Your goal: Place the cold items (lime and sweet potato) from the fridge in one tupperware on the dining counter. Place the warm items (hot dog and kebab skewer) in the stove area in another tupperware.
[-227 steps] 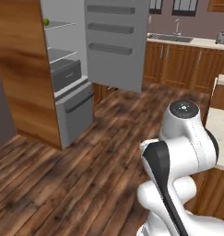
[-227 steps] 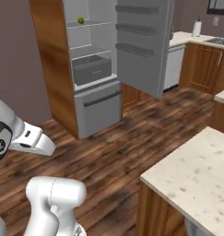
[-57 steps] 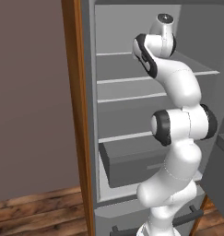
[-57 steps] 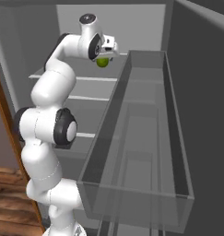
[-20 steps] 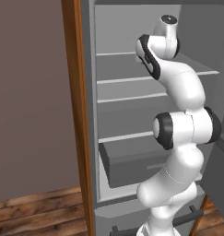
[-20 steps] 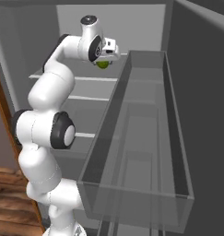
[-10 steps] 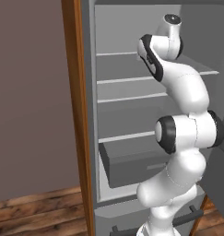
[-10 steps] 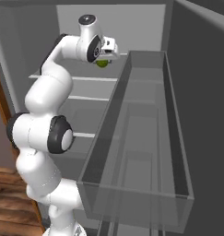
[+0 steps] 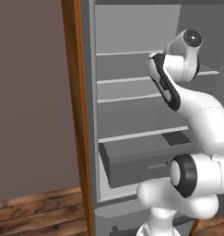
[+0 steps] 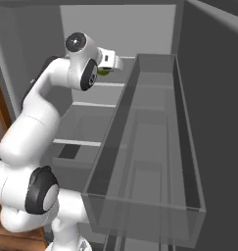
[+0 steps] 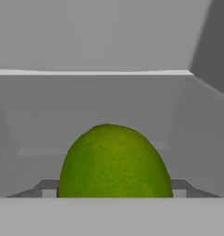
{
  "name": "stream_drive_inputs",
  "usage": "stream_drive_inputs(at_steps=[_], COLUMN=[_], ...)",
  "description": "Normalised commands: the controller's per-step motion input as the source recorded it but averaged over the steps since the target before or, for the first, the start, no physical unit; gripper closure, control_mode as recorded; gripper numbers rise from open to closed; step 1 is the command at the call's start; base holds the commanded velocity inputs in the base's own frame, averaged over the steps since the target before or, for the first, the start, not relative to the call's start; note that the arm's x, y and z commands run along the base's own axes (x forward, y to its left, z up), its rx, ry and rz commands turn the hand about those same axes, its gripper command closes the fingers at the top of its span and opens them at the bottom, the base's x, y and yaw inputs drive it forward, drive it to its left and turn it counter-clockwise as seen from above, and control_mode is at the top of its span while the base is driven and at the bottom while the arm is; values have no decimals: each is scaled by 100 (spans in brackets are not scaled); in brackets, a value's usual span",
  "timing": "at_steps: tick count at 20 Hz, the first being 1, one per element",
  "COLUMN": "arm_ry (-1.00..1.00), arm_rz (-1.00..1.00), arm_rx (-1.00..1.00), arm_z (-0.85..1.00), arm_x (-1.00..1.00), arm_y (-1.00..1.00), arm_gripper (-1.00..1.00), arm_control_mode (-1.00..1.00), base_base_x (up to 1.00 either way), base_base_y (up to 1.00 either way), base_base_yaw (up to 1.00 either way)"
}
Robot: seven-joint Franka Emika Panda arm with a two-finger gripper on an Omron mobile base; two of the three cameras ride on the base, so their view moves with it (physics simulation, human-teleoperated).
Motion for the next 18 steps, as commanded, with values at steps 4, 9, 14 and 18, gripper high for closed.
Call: stream_drive_inputs(at_steps=[4,9,14,18], arm_ry=[-3,8,12,18], arm_rz=[-4,-1,-1,-1], arm_rx=[10,7,12,5], arm_z=[13,36,44,26], arm_x=[-90,-57,-47,-40], arm_y=[0,9,-4,11], arm_gripper=[100,100,100,100], arm_control_mode=[-100,-100,-100,-100], base_base_x=[0,0,0,0], base_base_y=[0,0,0,0], base_base_yaw=[0,0,0,0])
